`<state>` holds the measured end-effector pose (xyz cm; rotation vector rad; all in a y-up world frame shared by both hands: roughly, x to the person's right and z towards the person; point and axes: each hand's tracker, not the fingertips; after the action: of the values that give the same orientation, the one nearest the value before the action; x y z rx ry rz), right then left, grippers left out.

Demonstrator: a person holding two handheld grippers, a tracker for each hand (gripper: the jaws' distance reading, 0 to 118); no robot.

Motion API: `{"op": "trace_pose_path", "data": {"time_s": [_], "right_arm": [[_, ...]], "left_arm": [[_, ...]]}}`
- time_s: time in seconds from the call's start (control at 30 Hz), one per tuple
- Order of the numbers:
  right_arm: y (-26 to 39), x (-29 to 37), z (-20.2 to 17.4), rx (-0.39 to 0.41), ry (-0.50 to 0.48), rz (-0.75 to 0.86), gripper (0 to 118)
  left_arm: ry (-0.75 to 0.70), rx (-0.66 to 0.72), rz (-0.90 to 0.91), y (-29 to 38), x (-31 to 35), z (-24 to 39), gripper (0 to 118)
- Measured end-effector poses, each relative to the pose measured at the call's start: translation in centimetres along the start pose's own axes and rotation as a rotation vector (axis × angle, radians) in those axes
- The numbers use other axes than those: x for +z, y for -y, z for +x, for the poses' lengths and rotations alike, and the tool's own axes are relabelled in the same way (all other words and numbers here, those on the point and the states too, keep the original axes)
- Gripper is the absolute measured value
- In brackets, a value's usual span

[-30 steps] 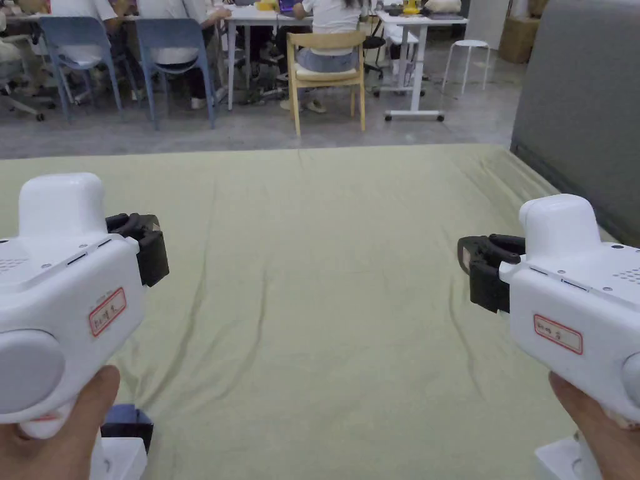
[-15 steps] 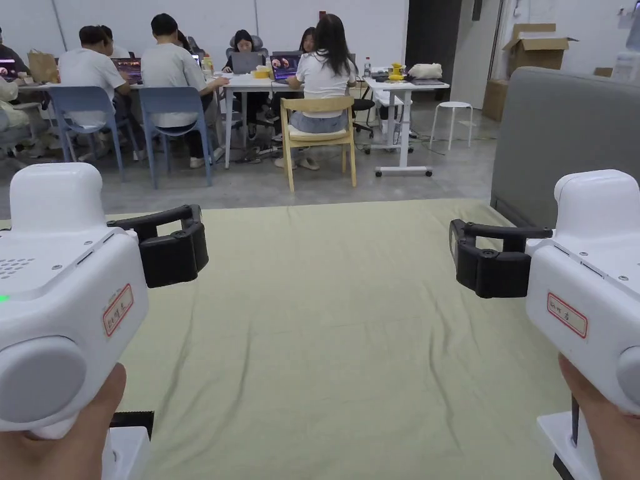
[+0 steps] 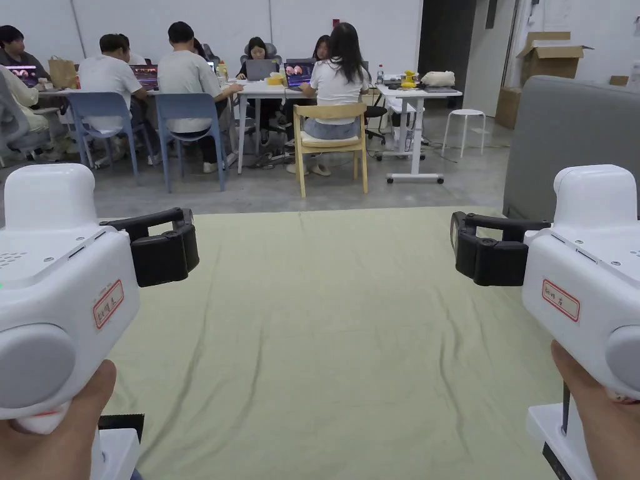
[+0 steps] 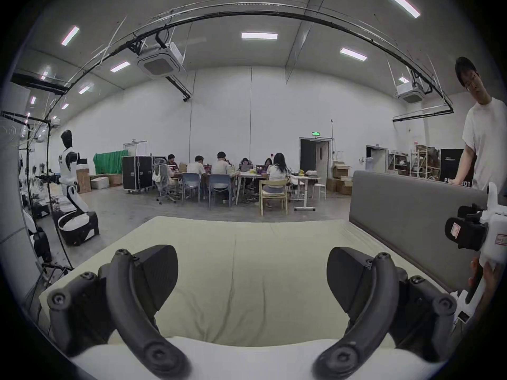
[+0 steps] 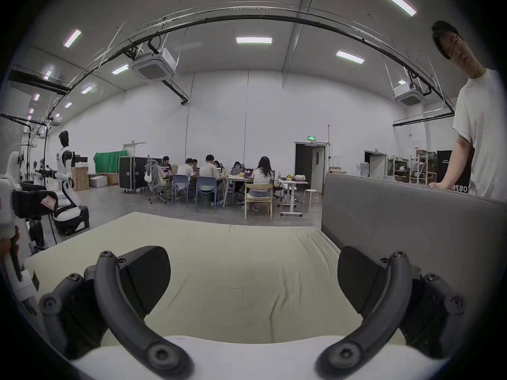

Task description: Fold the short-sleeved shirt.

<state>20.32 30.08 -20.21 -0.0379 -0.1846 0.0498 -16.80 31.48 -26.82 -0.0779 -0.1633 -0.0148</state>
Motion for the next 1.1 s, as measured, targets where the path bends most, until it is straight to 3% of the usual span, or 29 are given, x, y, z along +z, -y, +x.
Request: {"op": "trace_pose_path", "data": {"time_s": [1.1], "right_arm": [[-0.56,-0.56,-0.74,0.020,-0.031,-0.006,118]], "left_arm": [[0.023,0.007,-0.028,-0.06,-0.49,-0.54,115]]}}
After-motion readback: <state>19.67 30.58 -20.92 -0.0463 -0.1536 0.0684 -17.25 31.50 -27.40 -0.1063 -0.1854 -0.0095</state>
